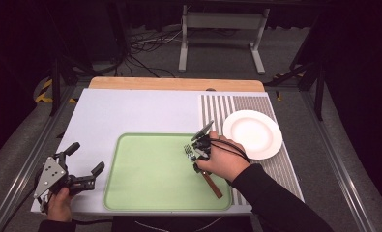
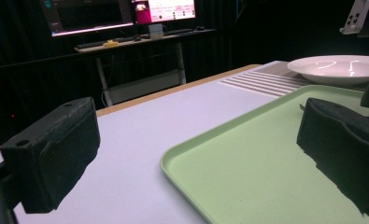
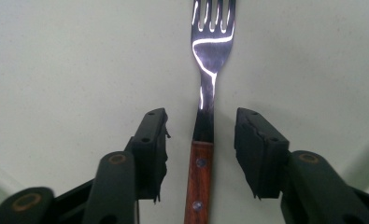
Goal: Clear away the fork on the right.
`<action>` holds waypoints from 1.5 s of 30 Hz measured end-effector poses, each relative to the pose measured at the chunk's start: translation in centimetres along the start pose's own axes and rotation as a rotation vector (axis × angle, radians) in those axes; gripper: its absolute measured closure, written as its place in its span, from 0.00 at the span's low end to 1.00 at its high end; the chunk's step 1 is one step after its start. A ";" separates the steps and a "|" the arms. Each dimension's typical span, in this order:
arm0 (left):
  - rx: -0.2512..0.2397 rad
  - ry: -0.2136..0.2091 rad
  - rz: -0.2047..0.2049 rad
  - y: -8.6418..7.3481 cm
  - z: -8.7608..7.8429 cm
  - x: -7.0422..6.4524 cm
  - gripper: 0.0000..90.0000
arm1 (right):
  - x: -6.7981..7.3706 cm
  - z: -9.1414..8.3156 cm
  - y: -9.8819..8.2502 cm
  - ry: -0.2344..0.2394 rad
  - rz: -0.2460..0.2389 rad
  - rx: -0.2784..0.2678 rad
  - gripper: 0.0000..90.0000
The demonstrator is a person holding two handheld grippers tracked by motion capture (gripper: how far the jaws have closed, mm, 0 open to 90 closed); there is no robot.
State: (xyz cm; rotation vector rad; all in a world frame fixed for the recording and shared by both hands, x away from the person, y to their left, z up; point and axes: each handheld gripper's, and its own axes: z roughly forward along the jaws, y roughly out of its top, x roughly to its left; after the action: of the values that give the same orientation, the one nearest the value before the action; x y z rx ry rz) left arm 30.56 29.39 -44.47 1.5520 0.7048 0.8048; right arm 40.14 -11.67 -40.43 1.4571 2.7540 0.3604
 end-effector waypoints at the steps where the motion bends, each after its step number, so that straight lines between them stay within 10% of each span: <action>1: -0.001 0.000 -0.001 0.0 0.0 0.0 0.00 | 0.0 -0.1 0.1 0.002 -0.013 -0.015 0.55; 8: 0.001 0.001 0.007 0.0 0.0 0.0 0.00 | 0.0 -0.2 0.5 0.004 -0.165 -0.216 0.32; 14: 0.000 0.001 0.006 0.0 0.0 0.0 0.00 | 0.2 -0.3 1.1 0.062 -0.285 -0.329 0.35; 25: -0.002 0.001 0.006 0.0 0.0 0.0 0.00 | -0.3 0.2 1.3 0.051 -0.436 -0.292 1.00; 45: 0.001 0.000 0.004 0.0 0.0 0.0 0.00 | -0.5 2.5 1.7 0.080 -0.447 -0.241 1.00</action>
State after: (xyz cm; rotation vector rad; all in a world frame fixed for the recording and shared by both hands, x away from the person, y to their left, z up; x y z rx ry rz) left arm 30.60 29.42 -44.48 1.5550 0.7028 0.8075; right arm 42.06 -10.64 -42.58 0.7627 2.8599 0.7114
